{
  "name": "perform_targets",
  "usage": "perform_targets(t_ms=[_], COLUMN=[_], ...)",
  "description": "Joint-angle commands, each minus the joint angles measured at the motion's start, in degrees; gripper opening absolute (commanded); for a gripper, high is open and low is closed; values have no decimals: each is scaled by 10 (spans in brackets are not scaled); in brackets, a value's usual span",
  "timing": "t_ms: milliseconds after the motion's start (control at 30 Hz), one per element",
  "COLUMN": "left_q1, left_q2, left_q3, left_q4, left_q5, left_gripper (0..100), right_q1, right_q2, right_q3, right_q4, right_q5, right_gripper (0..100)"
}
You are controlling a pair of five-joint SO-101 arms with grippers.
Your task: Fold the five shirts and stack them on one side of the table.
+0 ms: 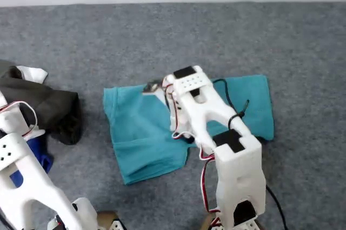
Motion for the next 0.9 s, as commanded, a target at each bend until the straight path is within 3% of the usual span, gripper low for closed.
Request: perform_targets(t_ms=[0,367,533,700,867], left_q1=[0,0,-1,-1,-1], left_q2=[-18,-20,-20,-20,-20], left_q3=[-22,6,2,7,7], left_q4=[2,-21,-22,-18,-18], left_q5=[5,4,4,4,5], left_gripper=[6,6,6,6,6], right_q1=[-31,-43,-80,-118,-176], right_q2=[-7,-103,-164,-211,-233], right_q3=[-24,-76,-75,-31,33], right_q4=[29,56,127,131,113], right_q5=[-6,-5,-3,-2,-6], right_gripper=[11,11,10,18,169])
